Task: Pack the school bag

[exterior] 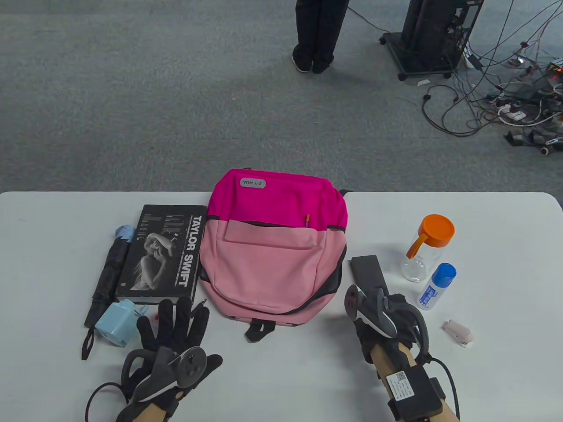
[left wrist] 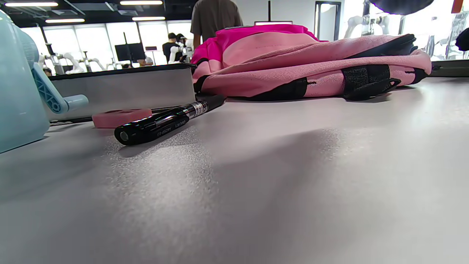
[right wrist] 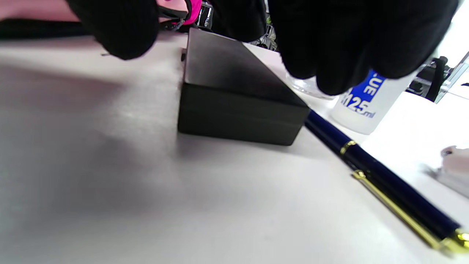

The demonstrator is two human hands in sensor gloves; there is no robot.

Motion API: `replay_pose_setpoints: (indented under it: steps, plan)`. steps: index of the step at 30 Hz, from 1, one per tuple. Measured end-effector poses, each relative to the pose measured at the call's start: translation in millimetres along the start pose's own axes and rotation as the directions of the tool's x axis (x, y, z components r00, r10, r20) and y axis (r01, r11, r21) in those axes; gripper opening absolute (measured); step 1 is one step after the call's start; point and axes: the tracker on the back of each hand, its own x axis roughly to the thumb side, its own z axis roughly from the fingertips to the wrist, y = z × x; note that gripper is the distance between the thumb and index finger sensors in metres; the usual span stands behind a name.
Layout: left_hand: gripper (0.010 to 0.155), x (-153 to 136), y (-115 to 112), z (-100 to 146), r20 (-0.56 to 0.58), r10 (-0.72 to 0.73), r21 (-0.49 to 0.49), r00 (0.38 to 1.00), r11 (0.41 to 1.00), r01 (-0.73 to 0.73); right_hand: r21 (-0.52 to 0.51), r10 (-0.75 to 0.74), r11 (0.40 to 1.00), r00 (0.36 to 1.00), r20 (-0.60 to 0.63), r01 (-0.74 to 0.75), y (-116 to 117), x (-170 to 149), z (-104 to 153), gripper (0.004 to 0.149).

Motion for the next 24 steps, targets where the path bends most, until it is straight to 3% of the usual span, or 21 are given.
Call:
replay_pose_setpoints:
  steps: [9,13,18,20,22,24]
  plan:
    - [0.100,0,1,2,0.005,0.009,0.006,1.000,1.000,-0.009,-0.009,0.043,0.999,0.998,-0.042,-0.043,14,4,-8,0.085]
    - [0.100,0,2,3,0.003,0.012,0.003,1.000,1.000,-0.012,-0.013,-0.034,0.999,0.997,-0.067,0.034,2,-3,0,0.087]
    - [0.100,-1,3,3,-0.001,0.018,0.008,1.000,1.000,-0.018,-0.178,-0.146,0.975,0.987,-0.067,0.132,-21,-15,16,0.086]
    - [0.101,-1,2,3,0.000,0.019,0.006,1.000,1.000,-0.019,-0.207,-0.262,0.944,0.965,0.013,0.259,-36,-23,23,0.087]
    - [0.101,-1,2,3,0.001,0.021,0.001,1.000,1.000,-0.021,-0.190,-0.425,0.880,0.900,0.097,0.436,-49,-29,30,0.087]
    - [0.101,0,2,2,0.001,0.017,-0.001,1.000,1.000,-0.017,-0.233,-0.402,0.876,0.906,0.131,0.422,-65,-33,38,0.088]
